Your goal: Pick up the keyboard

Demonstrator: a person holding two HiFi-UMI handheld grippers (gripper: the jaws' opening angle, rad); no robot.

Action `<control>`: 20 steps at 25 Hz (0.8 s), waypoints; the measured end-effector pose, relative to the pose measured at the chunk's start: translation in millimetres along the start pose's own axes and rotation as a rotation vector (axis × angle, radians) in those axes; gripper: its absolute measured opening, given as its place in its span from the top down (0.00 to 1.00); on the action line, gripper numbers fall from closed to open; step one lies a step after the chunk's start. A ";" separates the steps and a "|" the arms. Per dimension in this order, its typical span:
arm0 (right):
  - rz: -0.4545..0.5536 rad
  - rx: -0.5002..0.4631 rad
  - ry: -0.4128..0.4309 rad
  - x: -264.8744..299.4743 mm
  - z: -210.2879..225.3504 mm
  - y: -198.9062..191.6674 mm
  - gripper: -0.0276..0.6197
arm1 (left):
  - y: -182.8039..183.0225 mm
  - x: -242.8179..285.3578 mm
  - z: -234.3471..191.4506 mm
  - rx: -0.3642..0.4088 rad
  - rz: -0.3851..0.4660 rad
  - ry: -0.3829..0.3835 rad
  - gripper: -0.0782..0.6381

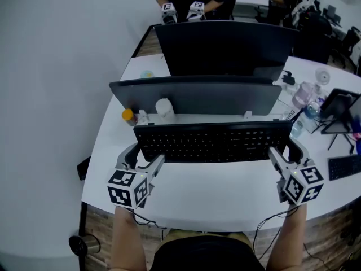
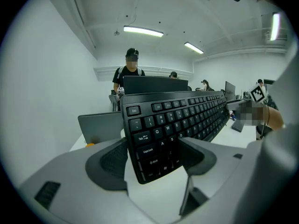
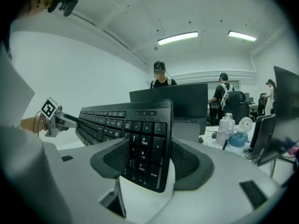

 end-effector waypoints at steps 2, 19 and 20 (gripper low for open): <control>0.026 -0.012 0.002 -6.3 -0.5 11.1 0.51 | 10.0 -7.9 2.3 0.006 0.019 0.006 0.42; 0.181 -0.050 -0.004 -39.9 8.1 68.8 0.50 | 77.2 -43.7 19.3 0.062 0.149 0.047 0.42; 0.188 -0.053 -0.004 -41.4 6.8 71.1 0.50 | 79.0 -46.6 19.1 0.062 0.156 0.049 0.42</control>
Point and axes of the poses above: the fingertips, and each gripper's own axes: x forward along the fingers, z to its right, y out of its top, the point moved 1 cm from there along -x, backward along the fingers, and after that the axes turned 1 degree about x, right-handed, at the moved point
